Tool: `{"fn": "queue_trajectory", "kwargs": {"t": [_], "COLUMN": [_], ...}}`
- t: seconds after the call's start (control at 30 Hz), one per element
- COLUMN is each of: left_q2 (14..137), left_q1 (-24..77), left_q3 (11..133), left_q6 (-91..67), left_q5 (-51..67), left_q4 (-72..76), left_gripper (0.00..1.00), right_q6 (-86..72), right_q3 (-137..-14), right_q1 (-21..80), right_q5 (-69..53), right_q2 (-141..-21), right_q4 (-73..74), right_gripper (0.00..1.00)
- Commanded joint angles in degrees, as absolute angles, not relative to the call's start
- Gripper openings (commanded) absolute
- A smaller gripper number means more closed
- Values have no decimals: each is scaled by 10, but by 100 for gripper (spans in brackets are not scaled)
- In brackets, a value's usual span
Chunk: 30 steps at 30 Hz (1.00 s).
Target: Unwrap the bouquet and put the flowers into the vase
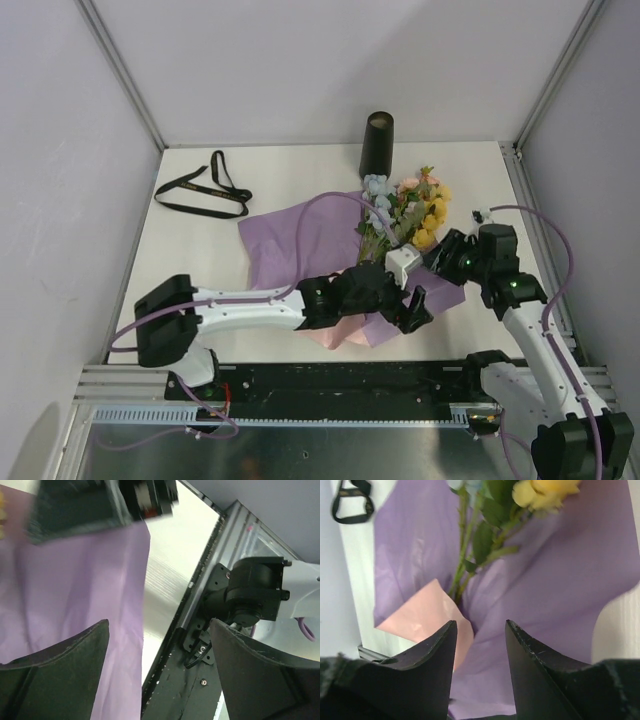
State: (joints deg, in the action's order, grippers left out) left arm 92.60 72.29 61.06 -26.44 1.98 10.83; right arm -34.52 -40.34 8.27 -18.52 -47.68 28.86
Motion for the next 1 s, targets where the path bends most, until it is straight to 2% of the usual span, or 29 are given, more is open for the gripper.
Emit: {"fn": "queue_trajectory", "kwargs": {"t": [0.0,0.17,0.33,0.47,0.6,0.8,0.97], "left_q2": [863,818,783,740,705,681,663], "left_q1": [709,682,650,611,544,405,325], "left_q3": [614,634,686,681,659,639,617], "left_q6": [-228,-205,-204,-224,-246,-264,-276], "left_q5": [-73,-120,-132,-137,-127,-70,-16], "left_q4": [53,-21,-113,-144,-193,-287,-328], "left_gripper": [90,98,99,99,100,100,100], "right_q6": [-367,-375,-358,-354,-366,-407,-361], "right_q3": [-358,-312,-270,-238,-230,-235,-270], "right_q1": [81,80,80,79,79,82,104], "right_q5": [-166,-134,-99,-92,-75,6,-117], "right_q2": [-474,-459,-448,-449,-446,-401,-379], "right_q4": [285,273,268,261,263,270,167], "right_gripper": [48,49,49,49,48,55,60]}}
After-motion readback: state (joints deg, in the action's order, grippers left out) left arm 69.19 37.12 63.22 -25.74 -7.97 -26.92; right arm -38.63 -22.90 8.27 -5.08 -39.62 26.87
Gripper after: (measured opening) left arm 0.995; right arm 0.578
